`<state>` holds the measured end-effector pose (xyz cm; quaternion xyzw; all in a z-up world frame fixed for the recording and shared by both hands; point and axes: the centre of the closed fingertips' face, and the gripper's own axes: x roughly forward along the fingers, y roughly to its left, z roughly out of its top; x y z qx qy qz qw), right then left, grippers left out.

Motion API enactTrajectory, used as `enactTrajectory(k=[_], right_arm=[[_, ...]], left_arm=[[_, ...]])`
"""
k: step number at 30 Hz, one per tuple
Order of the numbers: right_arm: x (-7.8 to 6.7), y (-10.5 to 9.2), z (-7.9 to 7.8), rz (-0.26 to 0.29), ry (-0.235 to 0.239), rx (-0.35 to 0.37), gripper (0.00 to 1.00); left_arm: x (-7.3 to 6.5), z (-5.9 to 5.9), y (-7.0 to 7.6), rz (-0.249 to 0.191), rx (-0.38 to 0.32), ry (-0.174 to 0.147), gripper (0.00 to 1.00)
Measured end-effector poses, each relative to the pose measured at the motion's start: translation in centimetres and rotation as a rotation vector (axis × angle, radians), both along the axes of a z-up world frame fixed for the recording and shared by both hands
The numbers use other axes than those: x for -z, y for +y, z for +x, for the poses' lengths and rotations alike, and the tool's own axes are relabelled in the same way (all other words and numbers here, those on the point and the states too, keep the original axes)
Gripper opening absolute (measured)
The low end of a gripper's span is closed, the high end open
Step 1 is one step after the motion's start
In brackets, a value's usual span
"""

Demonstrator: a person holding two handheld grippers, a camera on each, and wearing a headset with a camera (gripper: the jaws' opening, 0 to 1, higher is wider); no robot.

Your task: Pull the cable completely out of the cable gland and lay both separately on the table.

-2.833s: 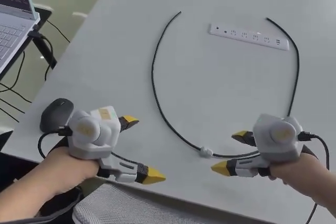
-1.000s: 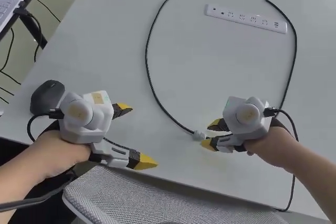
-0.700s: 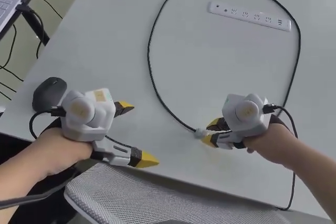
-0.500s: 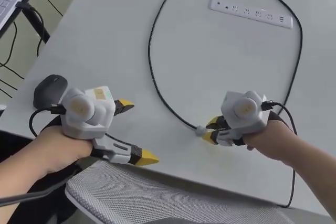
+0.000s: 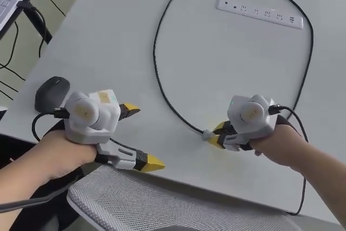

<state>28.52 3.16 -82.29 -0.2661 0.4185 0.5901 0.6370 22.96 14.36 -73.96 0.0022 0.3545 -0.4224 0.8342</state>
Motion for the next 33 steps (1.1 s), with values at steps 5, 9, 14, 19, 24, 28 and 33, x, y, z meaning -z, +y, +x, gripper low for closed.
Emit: enactTrajectory(k=[5,9,14,19,24,28,33], right_arm=[[0.0,0.1,0.0,0.002,-0.010,-0.007,0.08],[0.0,0.1,0.0,-0.007,-0.019,-0.011,0.07],[-0.3,0.0,-0.3,-0.006,0.005,0.009,0.07],[-1.3,0.0,-0.4,0.011,0.018,0.028,0.07],[-2.4,0.2,-0.6,0.035,0.029,0.045,0.07],[-3.4,0.5,-1.0,0.055,0.036,0.054,0.07],[-4.7,0.9,-1.6,0.083,0.045,0.061,0.07]], left_arm=[[0.1,0.0,0.0,0.005,0.006,0.002,0.94],[0.2,0.3,0.0,0.003,0.008,0.000,0.94],[0.3,0.6,-0.2,0.001,0.016,-0.003,0.94],[0.2,1.0,-0.3,-0.003,0.023,-0.013,0.94],[0.0,1.1,-0.6,-0.010,0.038,-0.022,0.91],[-0.4,1.1,-0.8,-0.015,0.040,-0.029,0.92],[-0.9,1.1,-1.3,-0.020,0.049,-0.041,0.92]])
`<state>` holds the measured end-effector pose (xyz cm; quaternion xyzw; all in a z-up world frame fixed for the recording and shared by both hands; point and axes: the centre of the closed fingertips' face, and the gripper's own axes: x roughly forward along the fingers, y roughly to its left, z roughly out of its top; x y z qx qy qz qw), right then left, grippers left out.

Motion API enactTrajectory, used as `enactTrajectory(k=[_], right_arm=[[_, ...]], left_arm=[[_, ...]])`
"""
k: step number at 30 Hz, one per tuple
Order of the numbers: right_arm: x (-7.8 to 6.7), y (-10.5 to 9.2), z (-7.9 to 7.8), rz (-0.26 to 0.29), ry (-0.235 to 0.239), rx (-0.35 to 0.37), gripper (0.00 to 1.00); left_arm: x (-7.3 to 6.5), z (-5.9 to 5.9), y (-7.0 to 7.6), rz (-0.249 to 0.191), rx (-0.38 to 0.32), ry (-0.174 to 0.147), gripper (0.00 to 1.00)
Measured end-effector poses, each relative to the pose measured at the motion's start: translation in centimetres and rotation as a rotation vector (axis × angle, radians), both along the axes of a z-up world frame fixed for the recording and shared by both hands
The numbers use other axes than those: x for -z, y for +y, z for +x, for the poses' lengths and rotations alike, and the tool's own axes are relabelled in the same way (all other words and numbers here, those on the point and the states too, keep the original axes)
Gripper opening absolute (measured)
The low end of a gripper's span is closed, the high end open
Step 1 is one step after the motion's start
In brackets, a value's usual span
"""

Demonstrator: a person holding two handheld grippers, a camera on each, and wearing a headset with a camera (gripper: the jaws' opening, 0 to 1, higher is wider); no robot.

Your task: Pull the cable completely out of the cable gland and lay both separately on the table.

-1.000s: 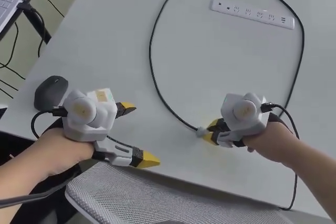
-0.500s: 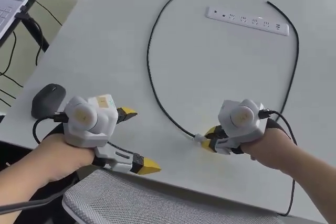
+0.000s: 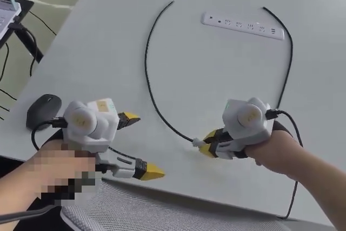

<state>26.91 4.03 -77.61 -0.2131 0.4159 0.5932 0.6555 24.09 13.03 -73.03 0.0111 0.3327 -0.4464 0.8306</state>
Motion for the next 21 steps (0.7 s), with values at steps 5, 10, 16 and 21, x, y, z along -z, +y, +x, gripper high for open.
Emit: enactTrajectory(k=[5,10,16,21], right_arm=[[-0.9,0.0,-0.6,0.014,0.003,-0.002,0.07],[-1.8,0.0,-1.2,0.030,0.010,0.004,0.07],[-2.6,-0.1,-1.8,0.044,0.021,0.010,0.07],[-2.9,-0.2,-2.2,0.046,0.021,0.003,0.07]], left_arm=[[-0.3,0.0,-0.5,-0.003,0.012,-0.011,0.93],[-0.6,0.0,-1.1,-0.004,0.028,-0.019,0.93],[-0.9,-0.1,-1.9,-0.002,0.045,-0.021,0.93],[-1.2,0.2,-2.5,0.001,0.061,-0.030,0.93]])
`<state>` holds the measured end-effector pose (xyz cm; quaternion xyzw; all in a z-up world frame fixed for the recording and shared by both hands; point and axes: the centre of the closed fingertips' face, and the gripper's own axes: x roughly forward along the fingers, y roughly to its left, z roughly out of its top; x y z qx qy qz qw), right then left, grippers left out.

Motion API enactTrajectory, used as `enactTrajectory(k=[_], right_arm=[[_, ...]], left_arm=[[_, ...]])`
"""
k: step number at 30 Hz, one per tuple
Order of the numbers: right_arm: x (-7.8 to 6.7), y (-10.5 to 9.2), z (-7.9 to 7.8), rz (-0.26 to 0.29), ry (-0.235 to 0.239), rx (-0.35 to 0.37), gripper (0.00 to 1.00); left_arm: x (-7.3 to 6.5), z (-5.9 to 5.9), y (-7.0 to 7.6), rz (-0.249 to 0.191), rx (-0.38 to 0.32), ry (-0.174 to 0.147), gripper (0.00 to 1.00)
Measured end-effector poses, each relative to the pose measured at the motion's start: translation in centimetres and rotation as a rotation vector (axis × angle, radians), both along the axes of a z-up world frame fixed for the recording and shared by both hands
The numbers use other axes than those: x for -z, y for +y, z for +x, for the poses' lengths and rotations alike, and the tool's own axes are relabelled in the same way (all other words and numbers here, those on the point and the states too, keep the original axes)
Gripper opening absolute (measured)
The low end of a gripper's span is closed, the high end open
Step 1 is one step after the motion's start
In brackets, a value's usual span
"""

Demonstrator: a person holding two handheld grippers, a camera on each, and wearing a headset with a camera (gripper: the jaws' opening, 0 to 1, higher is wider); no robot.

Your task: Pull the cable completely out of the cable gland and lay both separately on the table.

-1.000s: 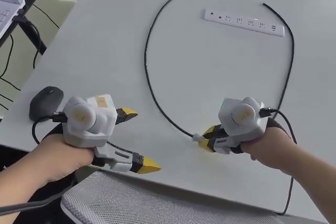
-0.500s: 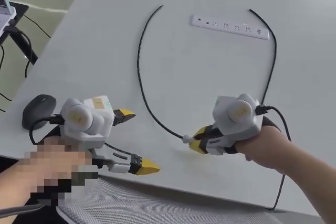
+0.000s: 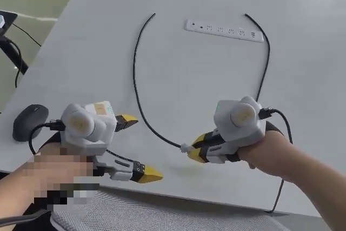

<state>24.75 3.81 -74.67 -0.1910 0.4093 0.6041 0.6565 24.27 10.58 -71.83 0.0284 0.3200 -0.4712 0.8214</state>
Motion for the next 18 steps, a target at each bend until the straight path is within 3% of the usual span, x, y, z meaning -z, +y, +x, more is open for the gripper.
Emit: enactTrajectory(k=[10,18], right_arm=[[-0.9,0.2,-1.1,0.013,-0.039,-0.073,0.07],[-1.4,-0.1,-1.3,0.021,-0.052,-0.089,0.07]], left_arm=[[-0.5,0.5,-1.6,0.000,0.051,-0.008,0.91],[0.0,0.6,-3.0,-0.023,0.087,0.004,0.86]])
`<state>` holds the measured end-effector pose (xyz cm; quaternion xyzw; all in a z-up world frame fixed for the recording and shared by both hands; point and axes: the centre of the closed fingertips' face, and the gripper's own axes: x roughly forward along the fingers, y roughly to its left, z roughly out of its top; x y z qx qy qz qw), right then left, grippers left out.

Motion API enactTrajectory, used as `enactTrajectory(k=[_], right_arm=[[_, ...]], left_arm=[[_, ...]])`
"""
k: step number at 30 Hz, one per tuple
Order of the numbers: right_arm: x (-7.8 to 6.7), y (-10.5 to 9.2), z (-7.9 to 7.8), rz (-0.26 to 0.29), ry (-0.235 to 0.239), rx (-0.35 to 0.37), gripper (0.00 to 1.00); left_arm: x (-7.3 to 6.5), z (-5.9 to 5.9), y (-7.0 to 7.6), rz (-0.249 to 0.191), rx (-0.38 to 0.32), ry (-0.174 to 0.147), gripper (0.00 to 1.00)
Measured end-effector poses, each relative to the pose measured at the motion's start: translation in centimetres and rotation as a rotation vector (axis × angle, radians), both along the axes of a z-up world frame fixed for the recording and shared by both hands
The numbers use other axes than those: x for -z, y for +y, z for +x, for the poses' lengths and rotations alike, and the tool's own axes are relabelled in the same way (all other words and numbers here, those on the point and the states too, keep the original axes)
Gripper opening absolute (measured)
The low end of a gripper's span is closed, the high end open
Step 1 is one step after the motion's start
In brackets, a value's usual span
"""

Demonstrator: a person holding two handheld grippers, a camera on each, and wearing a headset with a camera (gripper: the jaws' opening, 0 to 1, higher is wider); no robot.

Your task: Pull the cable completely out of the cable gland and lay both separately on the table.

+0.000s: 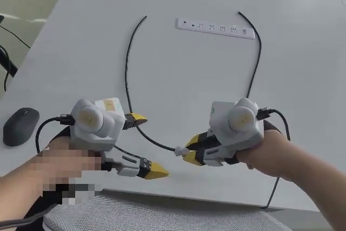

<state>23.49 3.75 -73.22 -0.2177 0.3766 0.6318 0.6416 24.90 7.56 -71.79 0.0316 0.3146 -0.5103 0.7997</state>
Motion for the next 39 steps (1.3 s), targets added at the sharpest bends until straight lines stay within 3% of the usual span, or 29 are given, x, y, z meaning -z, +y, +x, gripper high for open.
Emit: enactTrajectory(k=[5,17,22,29,35,39], right_arm=[[-0.2,-0.2,-0.2,0.001,-0.010,-0.014,0.07],[-1.0,-0.1,-0.6,0.013,-0.038,-0.042,0.06],[-1.0,-0.3,-0.6,0.009,-0.052,-0.053,0.06],[-1.0,-0.3,-0.7,0.007,-0.075,-0.076,0.06],[-1.1,-0.2,-0.4,0.014,-0.090,-0.086,0.07],[-1.3,-0.4,-0.4,0.022,-0.098,-0.095,0.07]], left_arm=[[-0.1,0.1,-1.0,-0.037,0.011,0.012,0.81],[-0.1,-0.4,-3.2,-0.079,0.075,0.037,0.66],[0.1,-0.4,-3.6,-0.079,0.097,0.040,0.62],[0.3,-0.8,-4.0,-0.083,0.130,0.059,0.47],[0.6,-0.8,-4.1,-0.076,0.140,0.059,0.47],[0.2,-0.9,-4.4,-0.097,0.153,0.059,0.40]])
